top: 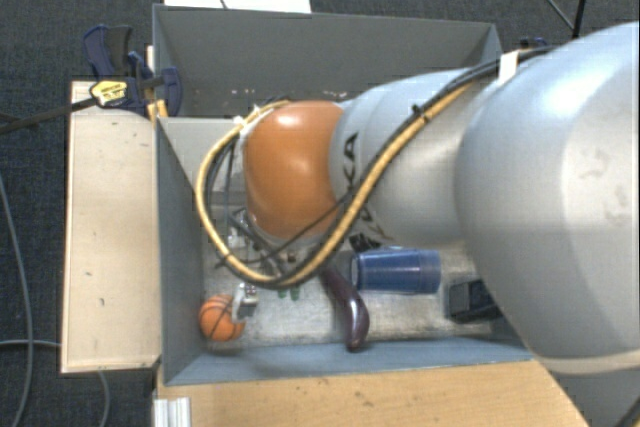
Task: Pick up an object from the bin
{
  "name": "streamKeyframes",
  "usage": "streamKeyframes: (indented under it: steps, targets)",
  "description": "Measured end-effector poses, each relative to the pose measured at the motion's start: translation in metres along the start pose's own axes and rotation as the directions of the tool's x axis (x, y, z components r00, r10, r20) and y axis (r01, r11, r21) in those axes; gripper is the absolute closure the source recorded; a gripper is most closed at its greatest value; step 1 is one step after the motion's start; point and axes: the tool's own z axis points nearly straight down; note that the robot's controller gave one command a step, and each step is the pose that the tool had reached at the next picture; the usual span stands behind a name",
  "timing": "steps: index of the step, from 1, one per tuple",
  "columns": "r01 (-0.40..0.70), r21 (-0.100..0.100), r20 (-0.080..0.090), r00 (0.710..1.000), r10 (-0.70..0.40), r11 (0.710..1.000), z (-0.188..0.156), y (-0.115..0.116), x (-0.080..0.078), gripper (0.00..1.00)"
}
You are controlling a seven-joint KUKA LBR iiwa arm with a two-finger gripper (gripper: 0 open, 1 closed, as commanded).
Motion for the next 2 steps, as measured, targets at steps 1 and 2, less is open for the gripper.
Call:
streamKeyframes:
  steps: [1,2]
  targets:
    - [0.019,-0.002,0.003,1.0,-0.019,1.0,0.054,0.0085,0.0037,1.0]
    - [0.017,-0.003,0.003,1.0,-0.017,1.0,0.054,0.0085,0.0037,1.0]
